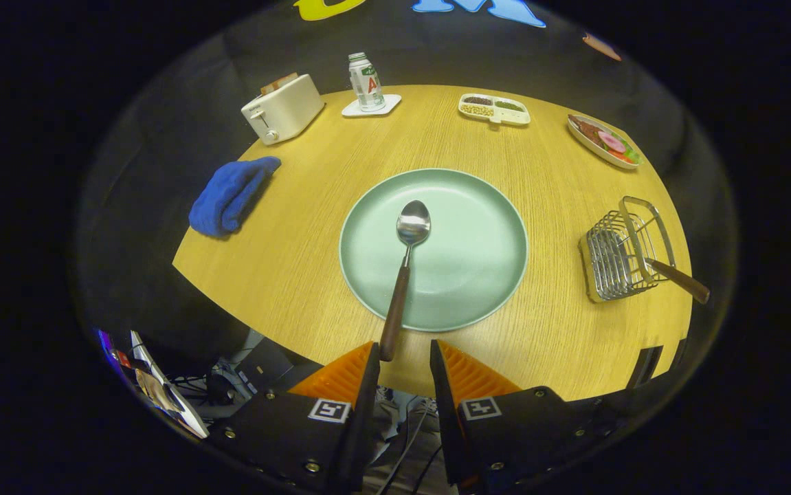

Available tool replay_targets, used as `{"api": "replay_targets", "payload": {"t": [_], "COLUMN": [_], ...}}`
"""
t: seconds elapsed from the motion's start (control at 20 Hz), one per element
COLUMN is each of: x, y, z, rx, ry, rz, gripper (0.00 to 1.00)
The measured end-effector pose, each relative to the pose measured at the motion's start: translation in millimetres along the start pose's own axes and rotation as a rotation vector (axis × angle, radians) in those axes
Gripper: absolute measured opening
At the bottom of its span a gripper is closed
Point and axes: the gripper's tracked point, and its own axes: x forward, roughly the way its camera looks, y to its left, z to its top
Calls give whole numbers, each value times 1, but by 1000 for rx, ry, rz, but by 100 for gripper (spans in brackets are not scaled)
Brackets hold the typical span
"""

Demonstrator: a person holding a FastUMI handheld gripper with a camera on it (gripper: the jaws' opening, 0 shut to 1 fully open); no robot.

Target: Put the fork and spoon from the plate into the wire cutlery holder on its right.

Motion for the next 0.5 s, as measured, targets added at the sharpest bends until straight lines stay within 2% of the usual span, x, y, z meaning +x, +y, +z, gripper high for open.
{"api": "replay_targets", "payload": {"t": [0.5], "x": [31], "y": [14], "z": [-10], "rx": [35], "ry": [99], "rz": [20], "gripper": [44]}}
